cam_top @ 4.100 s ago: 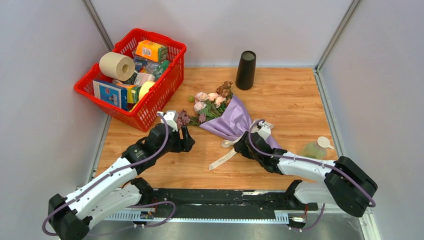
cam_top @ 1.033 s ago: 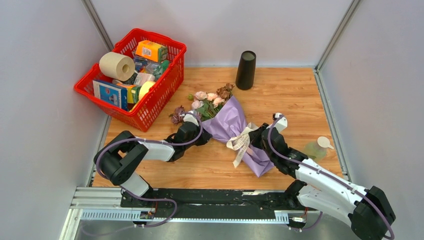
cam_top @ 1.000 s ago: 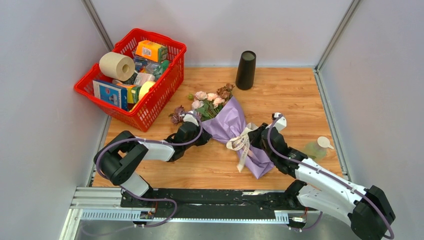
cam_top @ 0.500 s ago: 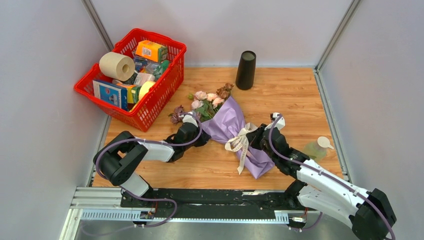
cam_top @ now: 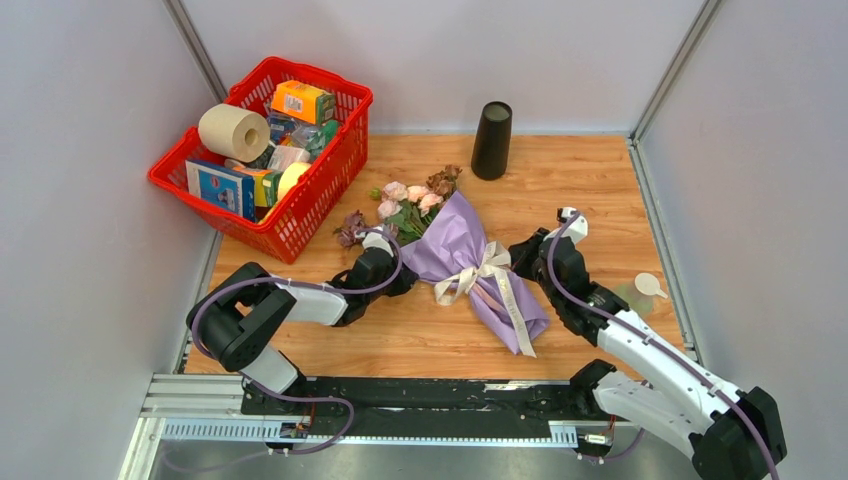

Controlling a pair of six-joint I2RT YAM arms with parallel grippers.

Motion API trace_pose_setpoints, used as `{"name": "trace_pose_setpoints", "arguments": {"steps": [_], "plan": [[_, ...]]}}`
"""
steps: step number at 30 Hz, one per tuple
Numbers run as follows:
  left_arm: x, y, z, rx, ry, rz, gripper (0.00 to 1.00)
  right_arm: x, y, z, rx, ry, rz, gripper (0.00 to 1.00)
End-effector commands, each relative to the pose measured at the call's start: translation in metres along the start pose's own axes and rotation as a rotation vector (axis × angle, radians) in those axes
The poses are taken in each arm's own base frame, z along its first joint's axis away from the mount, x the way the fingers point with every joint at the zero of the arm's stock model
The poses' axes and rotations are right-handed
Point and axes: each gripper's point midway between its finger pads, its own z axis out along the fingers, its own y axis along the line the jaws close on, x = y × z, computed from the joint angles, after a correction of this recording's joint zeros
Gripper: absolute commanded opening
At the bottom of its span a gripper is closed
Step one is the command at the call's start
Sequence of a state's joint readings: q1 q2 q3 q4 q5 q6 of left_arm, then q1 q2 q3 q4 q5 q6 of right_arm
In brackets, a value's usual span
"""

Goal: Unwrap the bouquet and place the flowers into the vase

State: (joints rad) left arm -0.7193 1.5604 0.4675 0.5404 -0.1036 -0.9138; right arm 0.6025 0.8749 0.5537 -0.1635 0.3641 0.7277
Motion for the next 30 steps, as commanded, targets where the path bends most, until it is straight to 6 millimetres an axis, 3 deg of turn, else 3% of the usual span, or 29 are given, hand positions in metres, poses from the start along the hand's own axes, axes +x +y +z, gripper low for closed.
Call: {"name": "trace_pose_setpoints", "arguments": {"steps": [1, 5, 6, 8, 14, 22, 24, 26, 28, 29, 30], "plan": [[-0.007, -0.003, -0.003, 0.008, -0.024, 0.001, 0.0, -0.001, 0.019, -0.004, -0.102, 0.006, 0.002, 0.0], [-0.004, 0.0, -0.002, 0.001, -0.02, -0.003, 0.0, -0.009, 0.015, -0.004, -0.083, -0.022, 0.002, 0.0], [-0.003, 0.0, -0.002, 0.002, -0.014, -0.002, 0.0, -0.01, 0.021, -0.005, -0.108, -0.016, -0.012, 0.04], [-0.001, 0.0, -0.002, 0.006, -0.008, -0.004, 0.0, -0.009, 0.03, -0.004, -0.138, 0.014, -0.061, 0.29], [-0.003, -0.004, -0.003, 0.021, -0.011, -0.005, 0.0, 0.028, 0.017, 0.007, -0.089, 0.209, -0.236, 0.48], [-0.004, -0.008, -0.003, 0.031, -0.011, -0.007, 0.0, 0.062, 0.007, 0.009, -0.102, 0.345, -0.276, 0.55], [-0.004, -0.007, -0.003, 0.028, -0.01, -0.008, 0.0, 0.066, 0.004, 0.011, -0.089, 0.355, -0.288, 0.54], [-0.004, -0.006, -0.004, 0.024, -0.013, -0.008, 0.0, 0.065, 0.003, 0.014, -0.078, 0.352, -0.291, 0.37], [-0.004, -0.005, -0.004, 0.018, -0.014, -0.01, 0.0, 0.058, 0.001, 0.017, -0.05, 0.327, -0.295, 0.07], [-0.004, -0.004, -0.004, 0.014, -0.012, -0.011, 0.0, 0.05, -0.002, 0.02, -0.02, 0.291, -0.299, 0.0], [-0.004, -0.001, -0.005, 0.002, -0.014, -0.013, 0.0, 0.041, -0.005, 0.022, 0.016, 0.254, -0.297, 0.0]]}}
